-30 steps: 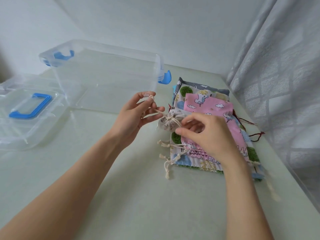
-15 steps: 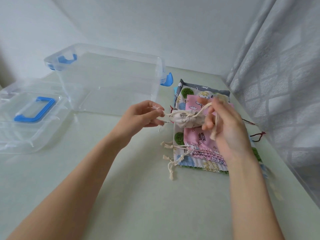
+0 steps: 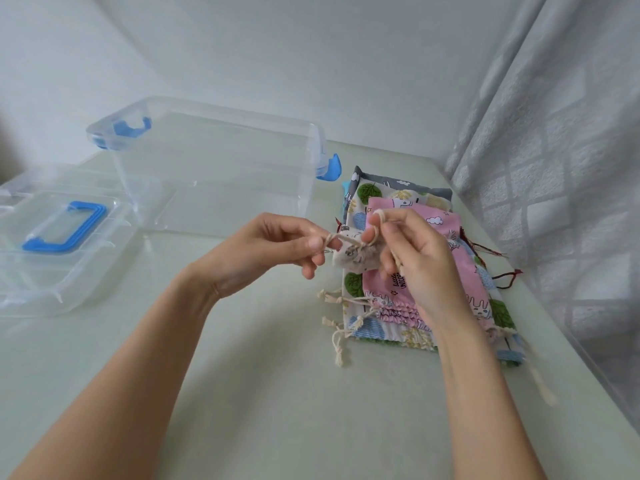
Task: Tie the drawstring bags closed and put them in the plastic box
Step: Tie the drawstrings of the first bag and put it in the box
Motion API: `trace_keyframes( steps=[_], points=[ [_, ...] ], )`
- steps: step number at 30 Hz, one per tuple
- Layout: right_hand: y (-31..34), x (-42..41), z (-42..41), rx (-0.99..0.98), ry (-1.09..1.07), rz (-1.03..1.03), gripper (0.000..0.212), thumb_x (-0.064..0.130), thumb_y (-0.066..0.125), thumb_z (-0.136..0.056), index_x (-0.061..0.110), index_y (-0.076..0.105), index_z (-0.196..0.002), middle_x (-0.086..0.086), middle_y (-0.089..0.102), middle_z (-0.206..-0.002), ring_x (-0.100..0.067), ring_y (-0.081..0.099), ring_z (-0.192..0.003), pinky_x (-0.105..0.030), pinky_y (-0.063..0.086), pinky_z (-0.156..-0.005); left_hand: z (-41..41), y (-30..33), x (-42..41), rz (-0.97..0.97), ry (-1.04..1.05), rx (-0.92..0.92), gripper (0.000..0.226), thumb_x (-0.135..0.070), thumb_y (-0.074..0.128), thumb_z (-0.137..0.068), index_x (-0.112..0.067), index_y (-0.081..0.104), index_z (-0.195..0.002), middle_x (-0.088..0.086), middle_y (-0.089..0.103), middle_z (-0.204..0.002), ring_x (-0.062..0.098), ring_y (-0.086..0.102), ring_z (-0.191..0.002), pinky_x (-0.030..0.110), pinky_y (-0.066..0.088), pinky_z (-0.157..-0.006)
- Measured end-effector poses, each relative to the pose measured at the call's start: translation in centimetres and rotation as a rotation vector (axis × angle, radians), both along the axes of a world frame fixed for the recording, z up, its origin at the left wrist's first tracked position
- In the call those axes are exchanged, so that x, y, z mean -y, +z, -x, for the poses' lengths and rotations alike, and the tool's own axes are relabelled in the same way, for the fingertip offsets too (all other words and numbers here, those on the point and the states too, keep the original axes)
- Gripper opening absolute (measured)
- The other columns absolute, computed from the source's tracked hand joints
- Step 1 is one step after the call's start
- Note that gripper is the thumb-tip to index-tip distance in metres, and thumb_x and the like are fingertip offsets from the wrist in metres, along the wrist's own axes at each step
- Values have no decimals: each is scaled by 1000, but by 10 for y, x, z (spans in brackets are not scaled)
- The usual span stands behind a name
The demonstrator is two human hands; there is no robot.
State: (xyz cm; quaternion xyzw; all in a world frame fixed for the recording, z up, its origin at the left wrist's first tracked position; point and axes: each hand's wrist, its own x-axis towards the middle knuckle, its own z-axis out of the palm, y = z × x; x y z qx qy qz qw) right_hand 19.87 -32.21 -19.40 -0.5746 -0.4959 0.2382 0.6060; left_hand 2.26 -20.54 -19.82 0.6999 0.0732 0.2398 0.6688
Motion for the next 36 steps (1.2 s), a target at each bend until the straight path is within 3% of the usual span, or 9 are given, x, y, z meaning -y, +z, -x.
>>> trace_keyframes(
  steps=[3, 8, 12, 17, 23, 26, 31, 36],
  points=[
    [-4, -3, 2, 127, -34, 55, 18, 4, 48, -95, 15, 62, -93, 6, 68, -73, -10, 41, -43, -23, 43, -45, -1, -1, -1, -39, 31, -14, 15, -24, 73, -76, -32, 75, -89, -4, 72, -75, 11, 65, -66, 18, 46, -65],
    [-4, -3, 1, 115, -68, 113, 18, 7, 56, -91, 22, 66, -87, 5, 70, -69, -10, 39, -40, -23, 42, -44, -6, -2, 2, -89, 63, -49, 31, -11, 61, -76, -17, 64, -106, -2, 74, -72, 32, 67, -84, 18, 49, -70],
    [-7, -5, 5, 154, -42, 190, 16, 10, 52, -94, 23, 61, -88, 8, 66, -64, -10, 41, -41, -21, 41, -43, -14, -9, 4, -198, 86, -81, 26, -14, 57, -85, -17, 60, -111, 5, 74, -81, 22, 68, -66, 20, 50, -68],
    [-5, -6, 9, 159, -59, 169, 24, 10, 40, -99, 24, 57, -92, 17, 58, -54, -4, 43, -44, -17, 39, -42, -20, -16, 2, -234, 193, -54, 25, -11, 53, -91, -10, 55, -116, 2, 72, -79, 23, 66, -64, 21, 49, -68],
    [-9, -10, 7, 115, -115, 158, 4, 11, 49, -96, 11, 49, -99, 6, 63, -57, -8, 46, -42, -18, 42, -44, -20, -15, 8, -275, 150, -49, 21, -7, 53, -92, -9, 54, -113, 9, 71, -80, 22, 65, -62, 22, 49, -67],
    [-11, -9, 6, 134, -92, 196, 18, 11, 53, -94, 16, 39, -105, -6, 65, -64, -11, 52, -45, -25, 47, -53, -20, -15, 12, -391, 118, -94, 20, -9, 56, -91, -14, 56, -110, 6, 70, -78, 16, 63, -58, 25, 52, -67],
    [-9, -9, 8, 185, -52, 199, 16, 7, 56, -92, 21, 64, -91, 14, 59, -50, -5, 48, -47, -18, 47, -51, -21, -17, 11, -473, 149, -129, 18, -16, 57, -92, -23, 57, -109, -3, 70, -73, 18, 64, -55, 27, 53, -69],
    [-3, -4, 13, 211, 43, 244, 22, 15, 53, -94, 32, 65, -90, 23, 60, -57, 1, 52, -57, -26, 53, -66, -22, -17, 11, -439, 208, -141, 17, -22, 57, -92, -29, 52, -107, -1, 70, -68, 18, 64, -51, 24, 51, -66]
  ],
)
